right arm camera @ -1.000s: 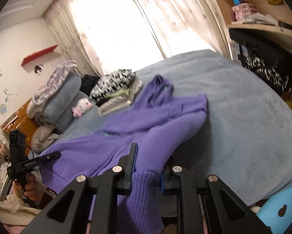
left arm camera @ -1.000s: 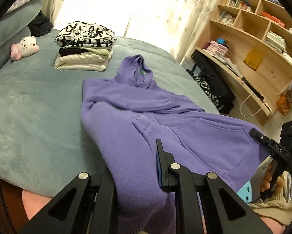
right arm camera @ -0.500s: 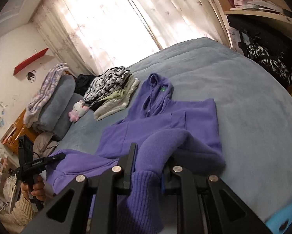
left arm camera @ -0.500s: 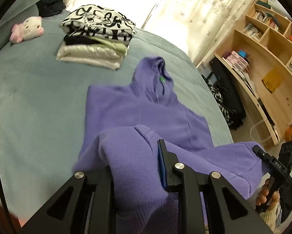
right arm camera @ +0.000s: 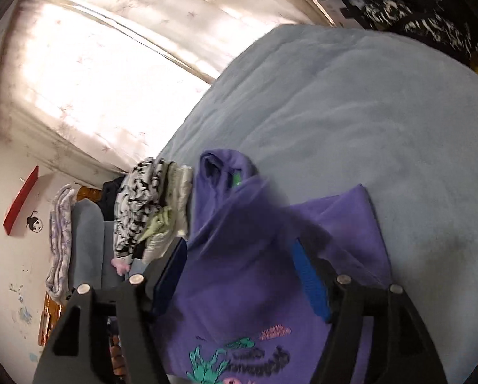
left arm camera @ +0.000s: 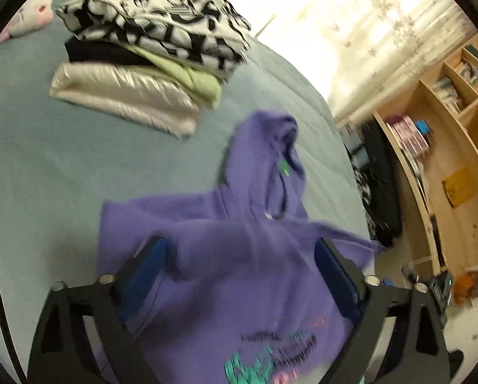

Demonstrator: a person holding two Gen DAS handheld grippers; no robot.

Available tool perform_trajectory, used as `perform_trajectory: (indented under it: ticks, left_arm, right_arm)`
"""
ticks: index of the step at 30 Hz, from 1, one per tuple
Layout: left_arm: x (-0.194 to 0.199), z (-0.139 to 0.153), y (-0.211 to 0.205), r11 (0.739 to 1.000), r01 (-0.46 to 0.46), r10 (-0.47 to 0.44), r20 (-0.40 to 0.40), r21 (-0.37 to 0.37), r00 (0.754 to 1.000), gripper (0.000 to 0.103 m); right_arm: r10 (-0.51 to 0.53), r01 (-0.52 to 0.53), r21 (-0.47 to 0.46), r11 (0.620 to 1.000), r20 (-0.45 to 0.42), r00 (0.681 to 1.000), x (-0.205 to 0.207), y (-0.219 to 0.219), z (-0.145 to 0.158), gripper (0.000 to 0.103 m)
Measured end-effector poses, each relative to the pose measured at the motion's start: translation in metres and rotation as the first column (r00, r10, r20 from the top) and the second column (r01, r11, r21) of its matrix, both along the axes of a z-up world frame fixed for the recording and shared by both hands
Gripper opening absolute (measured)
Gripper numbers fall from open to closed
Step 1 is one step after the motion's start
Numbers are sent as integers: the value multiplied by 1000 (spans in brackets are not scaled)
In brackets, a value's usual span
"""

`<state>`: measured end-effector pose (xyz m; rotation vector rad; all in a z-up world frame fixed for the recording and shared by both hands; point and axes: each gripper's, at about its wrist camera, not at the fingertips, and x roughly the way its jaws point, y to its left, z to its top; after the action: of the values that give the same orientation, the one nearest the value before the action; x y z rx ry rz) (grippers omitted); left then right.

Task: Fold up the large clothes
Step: 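Lift the hem with both grippers and fold it toward the hood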

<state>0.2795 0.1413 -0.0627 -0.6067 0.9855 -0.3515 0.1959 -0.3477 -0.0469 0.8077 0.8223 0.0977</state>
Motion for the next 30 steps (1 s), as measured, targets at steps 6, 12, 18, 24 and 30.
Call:
perform_trajectory:
  ticks: [6,12,18,24,30]
  left_arm:
    - [24,-33,-11,972,28,-16,-56,231,998,94]
    - [31,-75,-14,916,74,-38,-98,394,994,93]
    - [43,-98,-4,904,71,-25,-113,422,993,68]
    - [37,-97,1,899,34,-13,-51,437,999,24]
    - [10,-72,13,932,-37,12,73,361,997,19]
  right_arm:
    - [12,-20,-112,993,-75,997,18,-6,-36,69]
    - [46,-73,-220,973,-123,991,44,-6,-65,69]
    - [109,-170,-371,913,-181,977,75,17,-90,67]
    - [110,-192,-445,875,-204,973,81,28,-105,9]
    - [70,-56,-428,902,18,997,44,13,-49,7]
